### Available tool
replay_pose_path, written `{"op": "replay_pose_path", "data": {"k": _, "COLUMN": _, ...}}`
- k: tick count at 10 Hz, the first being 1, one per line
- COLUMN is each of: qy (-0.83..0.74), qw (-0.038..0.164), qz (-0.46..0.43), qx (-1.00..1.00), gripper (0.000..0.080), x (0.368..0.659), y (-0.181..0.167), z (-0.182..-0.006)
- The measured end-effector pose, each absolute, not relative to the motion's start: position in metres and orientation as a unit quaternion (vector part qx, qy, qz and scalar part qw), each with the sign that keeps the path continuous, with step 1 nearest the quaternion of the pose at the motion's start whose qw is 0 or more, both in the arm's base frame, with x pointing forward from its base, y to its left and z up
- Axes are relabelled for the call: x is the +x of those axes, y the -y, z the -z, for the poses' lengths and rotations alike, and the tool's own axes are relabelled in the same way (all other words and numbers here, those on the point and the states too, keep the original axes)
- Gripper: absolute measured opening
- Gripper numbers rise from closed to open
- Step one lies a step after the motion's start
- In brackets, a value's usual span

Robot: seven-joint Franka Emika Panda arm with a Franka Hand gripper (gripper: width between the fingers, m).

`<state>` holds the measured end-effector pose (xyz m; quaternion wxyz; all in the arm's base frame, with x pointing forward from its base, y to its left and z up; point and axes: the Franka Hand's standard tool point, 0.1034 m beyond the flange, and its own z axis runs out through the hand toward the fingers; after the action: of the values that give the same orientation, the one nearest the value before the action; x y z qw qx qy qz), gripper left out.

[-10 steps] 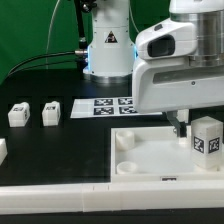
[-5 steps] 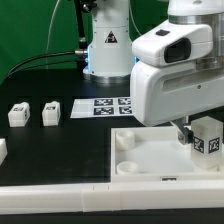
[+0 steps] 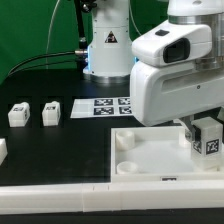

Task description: Assemble one leg

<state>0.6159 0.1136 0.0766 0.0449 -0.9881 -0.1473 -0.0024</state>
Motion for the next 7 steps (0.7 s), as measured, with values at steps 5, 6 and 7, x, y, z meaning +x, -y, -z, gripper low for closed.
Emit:
{"op": "replay_pose_path", "data": {"k": 5, "qy": -0.043, "qw": 0.053, "qz": 0.006, "qx": -0.998, "gripper": 0.0292, "x": 0.6169, "y": -0.1121, "z": -0.0757}}
{"op": "replay_pose_path", "data": {"k": 6, "qy": -0.123, "qw": 0.056, "qz": 0.005, "qx": -0.991, "gripper": 0.0294, "x": 0.6177, "y": -0.1112, "z": -0.0756}}
{"op": "replay_pose_path", "data": {"k": 7, "qy": -0.183, "qw": 0.058, "qz": 0.005, "qx": -0.981, "gripper": 0.0294, "x": 0.6183, "y": -0.1107, "z": -0.0754}}
